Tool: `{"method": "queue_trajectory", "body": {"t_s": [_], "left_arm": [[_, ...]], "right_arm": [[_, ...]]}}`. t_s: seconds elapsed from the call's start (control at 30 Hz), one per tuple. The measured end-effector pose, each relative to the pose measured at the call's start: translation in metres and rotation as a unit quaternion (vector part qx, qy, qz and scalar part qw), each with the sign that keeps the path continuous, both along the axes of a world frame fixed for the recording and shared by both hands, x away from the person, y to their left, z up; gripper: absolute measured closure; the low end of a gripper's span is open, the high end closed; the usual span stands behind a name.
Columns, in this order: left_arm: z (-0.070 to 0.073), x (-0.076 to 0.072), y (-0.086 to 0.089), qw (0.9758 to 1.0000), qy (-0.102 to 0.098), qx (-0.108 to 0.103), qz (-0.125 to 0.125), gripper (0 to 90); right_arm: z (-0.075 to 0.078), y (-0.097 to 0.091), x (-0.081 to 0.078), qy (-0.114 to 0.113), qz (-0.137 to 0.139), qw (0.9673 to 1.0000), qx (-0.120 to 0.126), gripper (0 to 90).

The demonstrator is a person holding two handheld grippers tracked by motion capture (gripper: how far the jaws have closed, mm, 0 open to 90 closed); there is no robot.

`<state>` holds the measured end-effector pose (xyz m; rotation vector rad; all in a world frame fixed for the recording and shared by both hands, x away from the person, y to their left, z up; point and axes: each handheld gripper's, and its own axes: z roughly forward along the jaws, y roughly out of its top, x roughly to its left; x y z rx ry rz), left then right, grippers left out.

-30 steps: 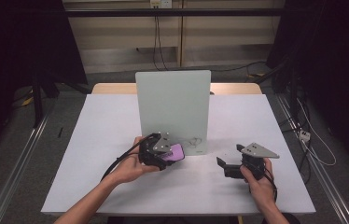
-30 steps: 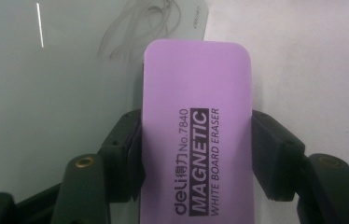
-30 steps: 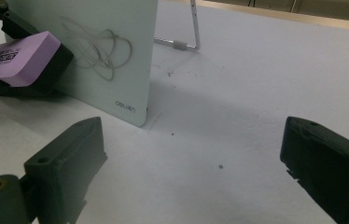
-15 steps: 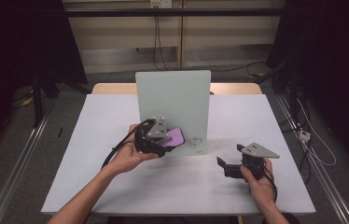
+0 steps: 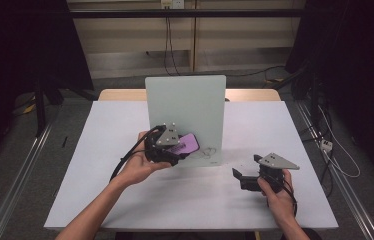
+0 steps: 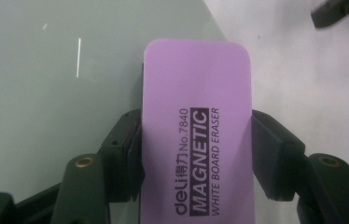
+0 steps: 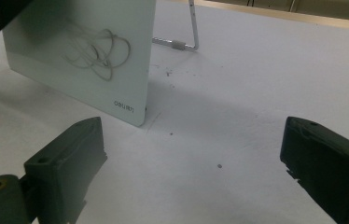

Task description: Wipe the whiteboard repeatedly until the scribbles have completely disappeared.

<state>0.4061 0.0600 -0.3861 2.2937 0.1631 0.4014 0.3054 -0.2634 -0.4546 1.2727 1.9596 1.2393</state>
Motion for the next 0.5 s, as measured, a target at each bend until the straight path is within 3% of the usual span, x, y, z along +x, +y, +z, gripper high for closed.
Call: {"method": "queue_trajectory", "body": {"t_s": [0.27, 0.5], "left_arm": [[-0.011, -0.005, -0.009, 0.9998, 0.007, 0.018, -0.009, 41.0], [-0.024, -0.010, -0.026, 0.9990, 0.014, 0.036, -0.022, 41.0]], "right_arm": [[0.000, 0.000, 0.000, 0.000, 0.001, 1.0000, -0.001, 6.6], [0.000, 0.000, 0.000, -0.001, 0.004, 1.0000, -0.004, 6.7]]}}
